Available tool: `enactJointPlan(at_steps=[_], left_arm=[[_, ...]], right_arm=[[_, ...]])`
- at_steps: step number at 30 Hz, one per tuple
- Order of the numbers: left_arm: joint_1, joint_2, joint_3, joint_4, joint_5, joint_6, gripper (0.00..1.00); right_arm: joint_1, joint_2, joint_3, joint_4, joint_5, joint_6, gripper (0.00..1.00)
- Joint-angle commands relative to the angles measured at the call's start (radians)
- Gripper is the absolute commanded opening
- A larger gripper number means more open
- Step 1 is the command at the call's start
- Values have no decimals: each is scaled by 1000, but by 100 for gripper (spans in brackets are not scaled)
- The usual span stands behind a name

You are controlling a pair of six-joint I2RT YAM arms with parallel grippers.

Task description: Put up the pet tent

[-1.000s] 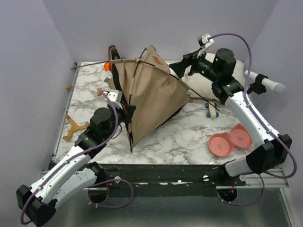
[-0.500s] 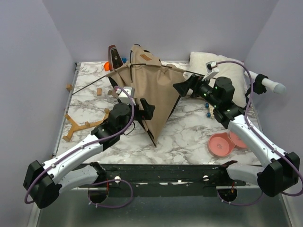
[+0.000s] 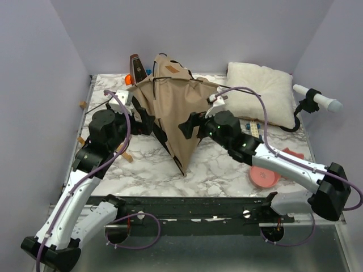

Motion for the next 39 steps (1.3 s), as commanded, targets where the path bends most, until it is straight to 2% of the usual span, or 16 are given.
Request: enactJointPlan(at_steps=[1, 7, 11, 14, 16, 20, 23, 26, 30, 32, 34, 39], left_arm=[[67, -64, -72, -64, -222, 131, 99], [119, -148, -166, -3, -225, 111, 99], [122, -172, -174, -4, -272, 114, 99], [123, -202, -191, 12, -283, 118, 99], [122, -218, -198, 18, -296, 123, 99], [123, -249, -207, 40, -286, 133, 99], [124, -272, -221, 66, -262, 141, 99], [124, -285, -225, 75, -235, 145, 99], [124, -304, -235, 120, -111, 165, 99], [125, -294, -229, 137, 0, 203, 99], [127, -250, -203, 118, 85, 242, 99], [205, -55, -135, 47, 156, 270, 99]], right_arm=[[154, 69, 39, 61, 233, -37, 100], [339, 209, 97, 156, 445, -104, 100], [360, 331, 186, 119, 559, -100, 96], [358, 390, 230, 83, 666, -151, 66], [349, 378, 229, 82, 703, -182, 56], [247, 305, 189, 84, 650, -231, 44], [137, 248, 147, 84, 597, -287, 43], [25, 193, 103, 94, 546, -333, 49], [-109, 158, 80, 93, 473, -396, 54], [-144, 153, 81, 85, 458, -423, 56], [-169, 150, 87, 73, 437, -434, 57], [-219, 150, 81, 56, 407, -420, 60]])
